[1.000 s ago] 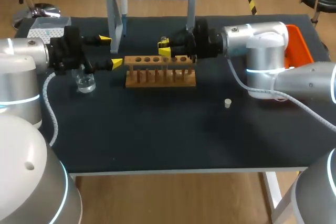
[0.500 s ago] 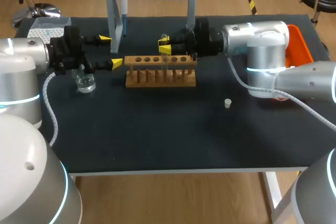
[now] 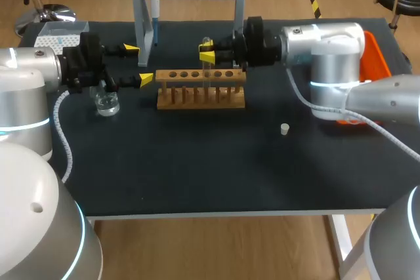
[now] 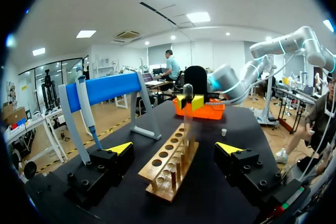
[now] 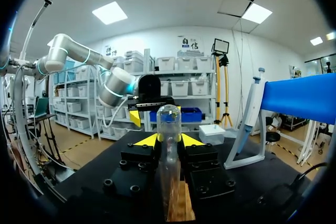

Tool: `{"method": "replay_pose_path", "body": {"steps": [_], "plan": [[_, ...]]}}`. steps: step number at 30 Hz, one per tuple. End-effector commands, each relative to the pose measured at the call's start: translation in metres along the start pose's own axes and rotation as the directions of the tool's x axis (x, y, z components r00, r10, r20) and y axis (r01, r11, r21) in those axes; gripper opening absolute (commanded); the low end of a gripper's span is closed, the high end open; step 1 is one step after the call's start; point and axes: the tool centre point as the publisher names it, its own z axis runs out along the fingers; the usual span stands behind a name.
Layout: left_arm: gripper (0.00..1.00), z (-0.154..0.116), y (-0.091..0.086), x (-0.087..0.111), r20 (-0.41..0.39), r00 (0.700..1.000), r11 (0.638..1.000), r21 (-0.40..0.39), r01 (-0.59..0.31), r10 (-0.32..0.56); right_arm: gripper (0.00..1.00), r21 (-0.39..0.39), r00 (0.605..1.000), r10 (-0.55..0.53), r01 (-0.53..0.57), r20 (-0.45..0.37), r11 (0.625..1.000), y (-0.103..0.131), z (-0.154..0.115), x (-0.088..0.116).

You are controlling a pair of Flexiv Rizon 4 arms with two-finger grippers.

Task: Invert the test tube, pick up the pipette, mount the tip to pipette, aspirate from beaker and dispense into the tube, eject the tip, return the pipette, and cap with the stopper.

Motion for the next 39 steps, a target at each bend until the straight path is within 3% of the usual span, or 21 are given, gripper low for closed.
{"method": "replay_pose_path", "body": {"steps": [1,39], "plan": [[1.0,0.0,0.0,0.001,0.003,1.0,1.0,0.002,-0.001,0.001,0.0,0.01,1.0,0.001,-0.001,0.007,1.0,0.005,0.001,0.002],[1.0,0.0,0.0,0.001,0.003,1.0,1.0,0.002,-0.001,0.001,0.0,-0.002,0.998,0.002,-0.002,0.064,1.0,0.053,-0.005,0.005]]}}
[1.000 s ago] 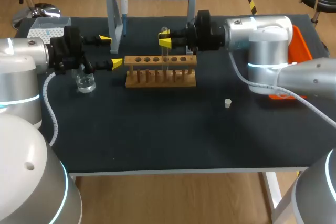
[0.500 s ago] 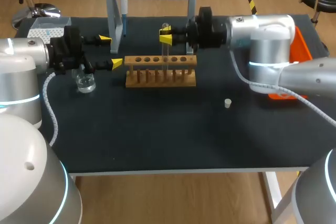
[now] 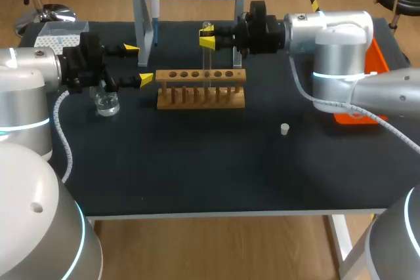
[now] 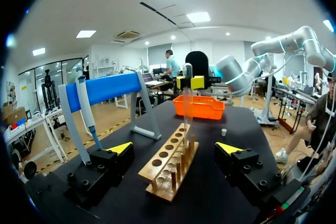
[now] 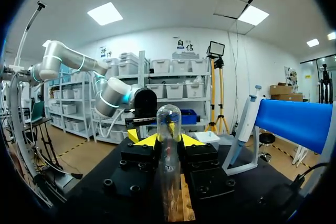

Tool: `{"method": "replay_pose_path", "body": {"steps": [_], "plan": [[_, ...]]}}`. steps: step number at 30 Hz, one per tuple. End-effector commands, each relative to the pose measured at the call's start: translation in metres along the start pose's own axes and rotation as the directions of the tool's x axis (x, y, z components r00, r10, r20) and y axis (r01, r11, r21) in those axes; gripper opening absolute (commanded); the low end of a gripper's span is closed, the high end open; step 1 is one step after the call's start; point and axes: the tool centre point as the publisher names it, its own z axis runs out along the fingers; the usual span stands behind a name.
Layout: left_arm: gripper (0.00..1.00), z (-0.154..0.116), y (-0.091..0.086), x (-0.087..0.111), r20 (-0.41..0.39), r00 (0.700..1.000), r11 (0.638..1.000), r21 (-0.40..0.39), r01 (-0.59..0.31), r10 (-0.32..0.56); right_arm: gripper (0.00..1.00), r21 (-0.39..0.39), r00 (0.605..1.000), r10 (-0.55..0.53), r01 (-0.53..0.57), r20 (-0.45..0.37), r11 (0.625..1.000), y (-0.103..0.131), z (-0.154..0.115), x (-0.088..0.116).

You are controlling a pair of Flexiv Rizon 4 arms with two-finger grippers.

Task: Invert the test tube, pick up the pipette, mount the tip to pipette, aspirate from beaker and dispense into the tube, eject the tip, return the pipette, and cap with the stopper.

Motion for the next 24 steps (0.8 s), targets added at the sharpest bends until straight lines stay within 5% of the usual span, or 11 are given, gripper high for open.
{"method": "replay_pose_path", "body": {"steps": [1,14,24], "plan": [[1.0,0.0,0.0,0.001,0.003,1.0,1.0,0.002,-0.001,0.001,0.0,-0.003,1.0,0.001,-0.001,0.016,1.0,0.009,-0.004,0.006],[1.0,0.0,0.0,0.001,0.003,1.0,1.0,0.002,-0.001,0.001,0.0,0.037,0.993,0.102,-0.105,0.058,0.994,0.045,-0.027,0.039],[1.0,0.0,0.0,0.001,0.003,1.0,1.0,0.002,-0.001,0.001,0.0,0.037,0.993,0.102,-0.105,0.058,0.994,0.045,-0.027,0.039]]}}
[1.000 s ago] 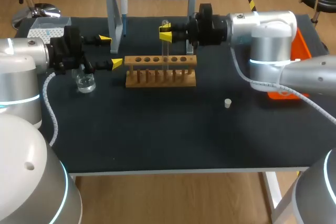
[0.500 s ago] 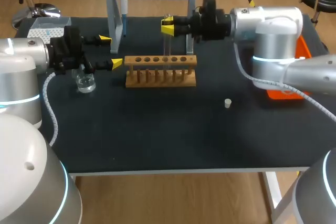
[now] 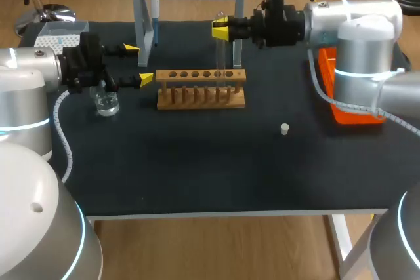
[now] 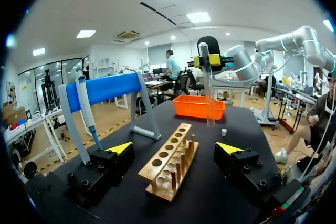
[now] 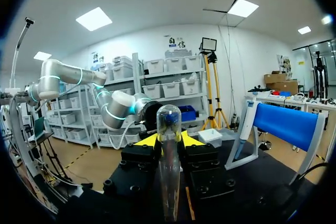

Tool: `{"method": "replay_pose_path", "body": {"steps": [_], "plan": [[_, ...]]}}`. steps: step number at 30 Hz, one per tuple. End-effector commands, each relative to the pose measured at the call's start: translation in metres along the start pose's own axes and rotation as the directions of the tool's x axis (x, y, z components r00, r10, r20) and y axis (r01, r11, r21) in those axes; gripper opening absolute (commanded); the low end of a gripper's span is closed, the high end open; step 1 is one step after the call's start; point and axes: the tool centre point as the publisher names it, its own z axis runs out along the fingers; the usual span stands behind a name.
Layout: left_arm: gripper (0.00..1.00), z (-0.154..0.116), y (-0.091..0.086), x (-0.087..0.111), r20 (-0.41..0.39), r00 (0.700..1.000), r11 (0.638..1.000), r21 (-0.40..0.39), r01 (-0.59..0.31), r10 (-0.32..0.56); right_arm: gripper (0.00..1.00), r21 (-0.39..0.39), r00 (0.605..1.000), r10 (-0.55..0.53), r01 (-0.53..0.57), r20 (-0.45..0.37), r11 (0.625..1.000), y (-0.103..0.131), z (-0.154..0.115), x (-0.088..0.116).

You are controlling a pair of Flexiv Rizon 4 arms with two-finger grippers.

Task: Invert the test tube, pick up the pipette, mount the tip to pipette, aspirate from beaker and dispense into the tube, eject the tip, return the pipette, and cap with the stopper.

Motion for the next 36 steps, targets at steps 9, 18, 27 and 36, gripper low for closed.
{"method": "replay_pose_path", "body": {"steps": [9,18,27,36], "plan": [[1.0,0.0,0.0,0.001,0.003,1.0,1.0,0.002,-0.001,0.001,0.0,0.002,1.0,0.0,0.0,0.008,1.0,0.0,0.001,0.002],[1.0,0.0,0.0,0.001,0.003,1.0,1.0,0.002,-0.001,0.001,0.0,-0.061,0.892,0.452,-0.45,0.017,0.891,0.007,-0.008,0.01],[1.0,0.0,0.0,0.001,0.003,1.0,1.0,0.002,-0.001,0.001,0.0,-0.009,0.608,0.794,-0.794,0.003,0.608,-0.005,-0.014,0.026],[1.0,0.0,0.0,0.001,0.003,1.0,1.0,0.002,-0.001,0.001,0.0,0.045,0.438,0.899,-0.898,-0.021,0.438,-0.029,-0.012,0.035]]}}
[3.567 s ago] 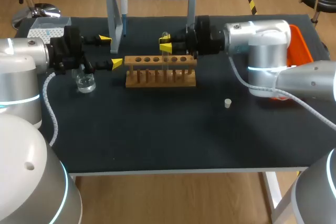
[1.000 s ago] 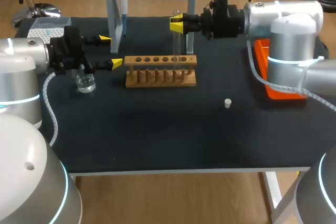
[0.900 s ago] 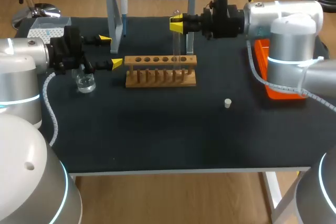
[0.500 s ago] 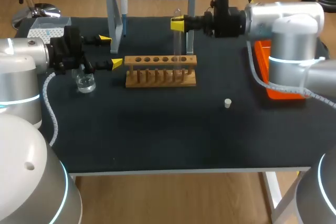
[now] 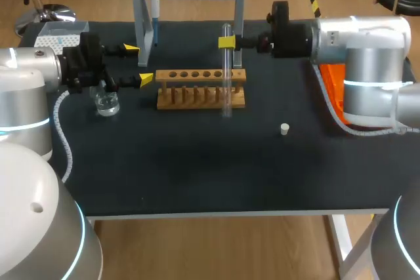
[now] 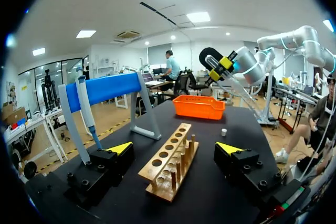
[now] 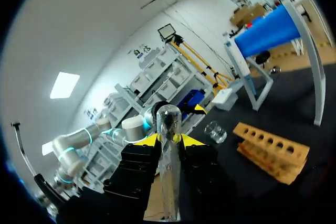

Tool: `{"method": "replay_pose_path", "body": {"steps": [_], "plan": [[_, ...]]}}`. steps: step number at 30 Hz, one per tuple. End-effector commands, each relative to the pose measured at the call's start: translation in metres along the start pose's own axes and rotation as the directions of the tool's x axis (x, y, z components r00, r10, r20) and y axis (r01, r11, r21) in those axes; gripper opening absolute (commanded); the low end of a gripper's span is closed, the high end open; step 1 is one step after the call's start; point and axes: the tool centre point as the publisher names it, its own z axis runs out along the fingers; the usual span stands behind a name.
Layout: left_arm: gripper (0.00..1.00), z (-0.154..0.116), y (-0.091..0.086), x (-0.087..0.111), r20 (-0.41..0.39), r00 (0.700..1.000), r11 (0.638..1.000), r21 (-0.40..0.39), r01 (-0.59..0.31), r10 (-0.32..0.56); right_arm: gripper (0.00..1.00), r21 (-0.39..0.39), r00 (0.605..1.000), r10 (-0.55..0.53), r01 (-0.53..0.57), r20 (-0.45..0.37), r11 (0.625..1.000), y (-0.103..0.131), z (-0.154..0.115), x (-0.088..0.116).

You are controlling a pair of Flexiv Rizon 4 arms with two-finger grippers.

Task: Invert the test tube, pick up the pipette, mount the tip to pipette, aspirate from beaker and dispense into the tube, eject the tip, return the pipette, and cap with the stopper.

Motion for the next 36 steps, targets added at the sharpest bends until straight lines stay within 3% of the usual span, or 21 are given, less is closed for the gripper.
{"method": "replay_pose_path", "body": {"steps": [1,3,5,7,9,16,25,27,29,30,35,36], "plan": [[1.0,0.0,0.0,0.001,0.003,1.0,1.0,0.002,-0.001,0.001,0.0,0.065,0.93,0.368,-0.366,-0.012,0.928,-0.007,0.0,-0.005],[1.0,0.0,0.0,0.001,0.003,1.0,1.0,0.002,-0.001,0.001,0.0,0.074,0.904,0.428,-0.426,-0.016,0.902,-0.01,0.0,-0.007],[1.0,0.0,0.0,0.001,0.003,1.0,1.0,0.002,-0.001,0.001,0.0,0.097,0.91,0.414,-0.413,0.013,0.905,-0.013,0.001,-0.01],[1.0,0.0,0.0,0.001,0.003,1.0,1.0,0.002,-0.001,0.001,0.0,0.094,0.888,0.46,-0.458,-0.002,0.884,-0.014,0.002,-0.012],[1.0,0.0,0.0,0.001,0.003,1.0,1.0,0.002,-0.001,0.001,0.0,0.107,0.899,0.438,-0.437,0.018,0.893,-0.013,0.003,-0.014],[1.0,0.0,0.0,0.001,0.003,1.0,1.0,0.002,-0.001,0.001,0.0,0.111,0.877,0.478,-0.48,0.047,0.87,-0.011,0.008,-0.023],[1.0,0.0,0.0,0.001,0.003,1.0,1.0,0.002,-0.001,0.001,0.0,0.079,0.843,0.538,-0.534,-0.026,0.841,-0.007,0.013,-0.026],[1.0,0.0,0.0,0.001,0.003,1.0,1.0,0.002,-0.001,0.001,0.0,0.078,0.851,0.524,-0.521,-0.022,0.85,-0.006,0.013,-0.026],[1.0,0.0,0.0,0.001,0.003,1.0,1.0,0.002,-0.001,0.001,0.0,0.074,0.821,0.568,-0.563,-0.057,0.823,-0.005,0.014,-0.026],[1.0,0.0,0.0,0.001,0.003,1.0,1.0,0.002,-0.001,0.001,0.0,0.078,0.837,0.545,-0.541,-0.045,0.838,-0.004,0.014,-0.025],[1.0,0.0,0.0,0.001,0.003,1.0,1.0,0.002,-0.001,0.001,0.0,0.091,0.824,0.562,-0.556,-0.065,0.826,-0.003,0.014,-0.024],[1.0,0.0,0.0,0.001,0.003,1.0,1.0,0.002,-0.001,0.001,0.0,0.093,0.8,0.593,-0.586,-0.088,0.805,-0.002,0.014,-0.023]]}}
